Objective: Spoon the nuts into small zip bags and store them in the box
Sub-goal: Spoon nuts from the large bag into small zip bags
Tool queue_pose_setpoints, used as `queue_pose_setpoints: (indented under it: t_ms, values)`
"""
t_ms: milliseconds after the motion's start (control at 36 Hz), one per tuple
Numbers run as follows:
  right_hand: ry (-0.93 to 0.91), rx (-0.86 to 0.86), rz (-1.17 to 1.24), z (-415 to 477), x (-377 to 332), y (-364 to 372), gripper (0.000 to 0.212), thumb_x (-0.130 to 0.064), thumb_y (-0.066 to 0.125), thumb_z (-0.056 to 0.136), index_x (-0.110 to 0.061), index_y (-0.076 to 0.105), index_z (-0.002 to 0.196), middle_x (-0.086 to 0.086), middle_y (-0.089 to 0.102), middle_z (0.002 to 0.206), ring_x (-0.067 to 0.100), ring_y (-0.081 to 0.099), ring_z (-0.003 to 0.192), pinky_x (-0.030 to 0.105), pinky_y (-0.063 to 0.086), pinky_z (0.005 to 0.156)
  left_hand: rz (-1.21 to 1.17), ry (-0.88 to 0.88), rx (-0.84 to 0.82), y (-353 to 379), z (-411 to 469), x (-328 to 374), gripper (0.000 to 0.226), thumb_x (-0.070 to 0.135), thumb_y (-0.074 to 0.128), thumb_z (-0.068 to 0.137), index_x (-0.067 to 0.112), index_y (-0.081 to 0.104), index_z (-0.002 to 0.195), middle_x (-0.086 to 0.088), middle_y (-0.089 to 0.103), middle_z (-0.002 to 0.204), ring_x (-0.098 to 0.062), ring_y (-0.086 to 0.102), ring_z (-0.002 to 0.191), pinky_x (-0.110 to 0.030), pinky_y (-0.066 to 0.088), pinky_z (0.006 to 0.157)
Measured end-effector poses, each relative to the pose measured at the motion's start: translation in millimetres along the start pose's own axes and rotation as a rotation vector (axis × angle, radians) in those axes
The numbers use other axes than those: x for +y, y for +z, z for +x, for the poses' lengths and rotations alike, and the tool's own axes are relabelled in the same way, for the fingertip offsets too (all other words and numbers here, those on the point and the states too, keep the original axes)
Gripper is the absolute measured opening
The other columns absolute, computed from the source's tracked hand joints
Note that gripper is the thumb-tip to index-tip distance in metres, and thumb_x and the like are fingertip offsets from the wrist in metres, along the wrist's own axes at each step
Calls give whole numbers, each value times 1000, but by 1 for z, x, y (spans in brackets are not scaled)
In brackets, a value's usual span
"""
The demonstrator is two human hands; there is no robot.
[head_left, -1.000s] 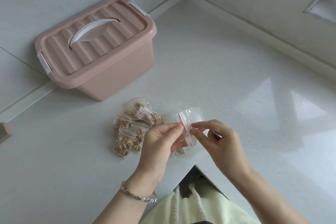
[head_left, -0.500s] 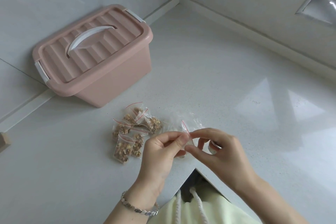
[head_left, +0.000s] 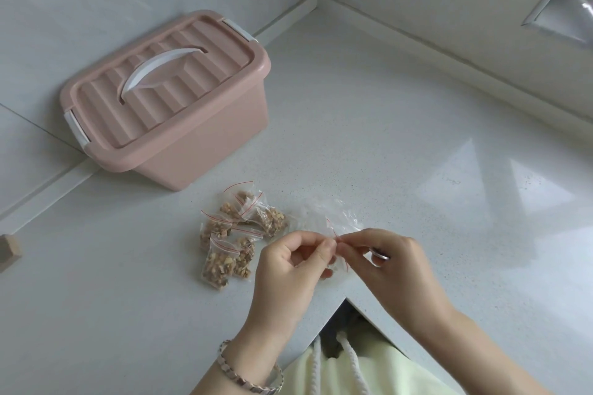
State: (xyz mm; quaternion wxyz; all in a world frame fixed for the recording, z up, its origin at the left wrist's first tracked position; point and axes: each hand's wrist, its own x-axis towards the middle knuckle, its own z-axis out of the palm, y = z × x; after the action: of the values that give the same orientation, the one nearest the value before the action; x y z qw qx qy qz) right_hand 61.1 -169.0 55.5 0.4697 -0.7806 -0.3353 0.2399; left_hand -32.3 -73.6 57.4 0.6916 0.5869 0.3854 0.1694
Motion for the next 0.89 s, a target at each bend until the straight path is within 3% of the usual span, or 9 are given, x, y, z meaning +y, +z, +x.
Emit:
queue_pose_setpoints:
  t_ms: [83,222,306,417,500,556,722,833,889]
  values:
    - [-41,-9,-54,2,2,-1,16,-13,70,80,-28,73,74,-22,62,64,3,57,67,9,39,60,18,-1,-43,0,1,-1,22,31,71,61,12,67,70,-3,67,62,-15,64,62,-25,54,57]
    - [-68,-94,-45,10,0,-9,11,-20,67,81,-30,67,77,-18,62,66,0,56,66,7,38,60,69,31,-116,-4,7,2,12,9,64,81,14,67,70,0,67,61,-13,65,59,-21,51,51]
    - [7,-163,70,12,-4,-13,28,-12,66,83,-32,66,65,-21,63,65,-3,58,65,7,39,63,86,21,-218,-7,13,6,9,15,62,78,13,64,69,5,66,61,-8,62,57,-19,50,53]
    - [118,-194,209,16,-13,-18,27,-8,63,84,-25,66,63,-16,61,56,-3,52,56,7,37,59,-138,-181,-363,-11,19,9,14,19,59,72,17,65,59,-1,64,62,-10,61,56,-20,51,53]
    - [109,-118,181,18,-14,-19,24,-9,63,84,-21,66,64,-17,61,56,-3,52,55,7,37,57,-251,-268,-321,-10,20,12,14,16,60,72,13,65,59,-5,63,60,-13,62,54,-22,51,49]
    - [69,-19,49,18,-10,-16,20,-11,65,83,-21,67,66,-17,61,55,-5,55,58,5,37,56,-101,-191,-190,-9,20,10,16,9,64,76,10,62,60,-4,63,56,-15,63,51,-24,51,47]
    - [-56,184,-330,13,-1,-8,14,-4,74,70,-16,70,63,-19,54,55,-1,55,70,10,41,58,872,254,169,-8,16,14,30,20,62,69,13,39,51,-1,43,47,-14,38,48,-29,36,50]
    - [42,214,-235,16,-7,-8,13,-6,71,70,-15,67,62,-21,55,53,-16,53,62,3,38,58,796,400,63,-7,20,12,15,23,55,67,27,40,66,10,44,61,-7,43,61,-13,36,58]
    - [106,177,-146,18,-11,-10,14,-9,70,71,-16,66,60,-18,59,53,-12,53,56,4,37,55,744,469,-48,-11,23,9,24,27,48,69,24,51,92,11,54,92,3,47,90,-6,35,83]
